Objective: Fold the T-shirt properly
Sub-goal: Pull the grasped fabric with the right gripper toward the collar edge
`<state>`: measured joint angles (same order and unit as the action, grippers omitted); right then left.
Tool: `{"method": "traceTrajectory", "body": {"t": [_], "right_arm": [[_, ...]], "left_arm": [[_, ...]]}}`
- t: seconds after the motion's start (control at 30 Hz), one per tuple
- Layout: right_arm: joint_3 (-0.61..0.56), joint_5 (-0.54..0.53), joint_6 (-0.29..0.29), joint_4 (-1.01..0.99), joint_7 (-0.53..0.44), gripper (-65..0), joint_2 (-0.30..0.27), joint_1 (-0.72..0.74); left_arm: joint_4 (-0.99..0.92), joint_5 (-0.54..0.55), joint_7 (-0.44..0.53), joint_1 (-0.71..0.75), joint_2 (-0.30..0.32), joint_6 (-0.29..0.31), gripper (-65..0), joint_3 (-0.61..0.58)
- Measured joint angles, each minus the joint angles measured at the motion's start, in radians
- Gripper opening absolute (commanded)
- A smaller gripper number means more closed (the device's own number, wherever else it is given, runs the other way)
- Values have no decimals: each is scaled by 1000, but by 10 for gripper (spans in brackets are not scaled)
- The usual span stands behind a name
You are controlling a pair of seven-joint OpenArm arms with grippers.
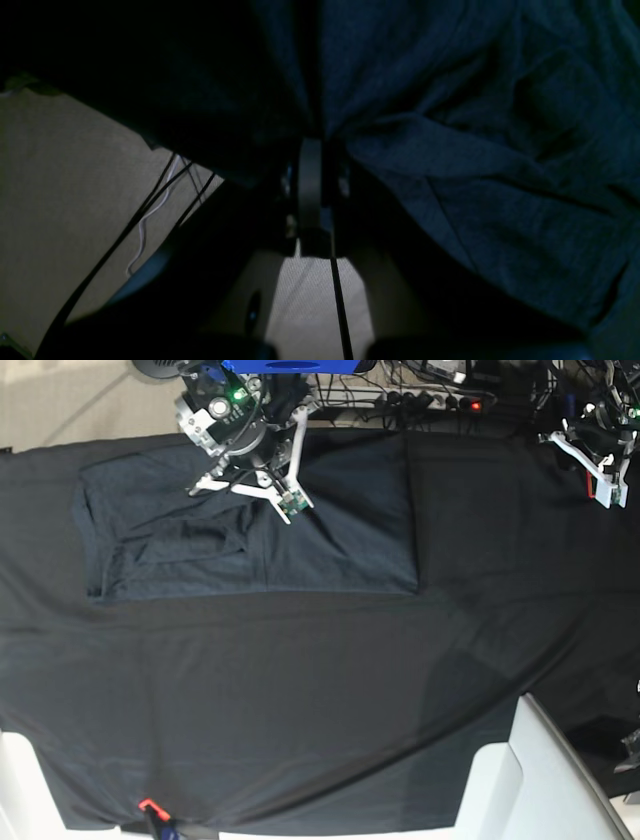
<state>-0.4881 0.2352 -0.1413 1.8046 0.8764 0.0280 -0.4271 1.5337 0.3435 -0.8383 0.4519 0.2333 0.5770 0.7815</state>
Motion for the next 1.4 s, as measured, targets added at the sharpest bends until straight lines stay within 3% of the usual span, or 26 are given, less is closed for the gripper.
{"method": "traceTrajectory", "body": {"t": [0.23,0.3,0.5,0.57,0.73,0.83,0.97,1.07,1.3,1.4], "right_arm": [[-1,0,0,-5,24,-618,5,-3],[-1,0,0,-5,35,-588,5,-3],[4,-144,0,-5,37,-245,2,-3],[4,-146,0,-3,37,-195,-1,-3],[4,-143,2,101,29,-242,-16,-21],[10,-144,1,125,3,-312,-17,-22],[15,-145,2,124,-99,-498,-18,-20],[14,-148,0,89,-113,-650,-16,2],[19,-147,0,-113,-126,-630,-14,63],[19,-147,0,-171,-175,-630,-14,61]], "left_arm": [[0,0,0,0,0,0,-650,0],[0,1,0,0,0,0,-650,0],[0,1,0,0,0,0,-650,0],[0,1,0,0,0,0,-650,0],[0,0,0,0,0,0,-650,0],[0,0,0,0,0,0,-650,0],[7,-1,0,0,1,12,-650,-23],[21,3,-1,0,-9,107,-650,-73],[43,-7,-6,-21,-42,116,-650,-91],[43,-2,3,-32,-42,116,-650,-91]]}}
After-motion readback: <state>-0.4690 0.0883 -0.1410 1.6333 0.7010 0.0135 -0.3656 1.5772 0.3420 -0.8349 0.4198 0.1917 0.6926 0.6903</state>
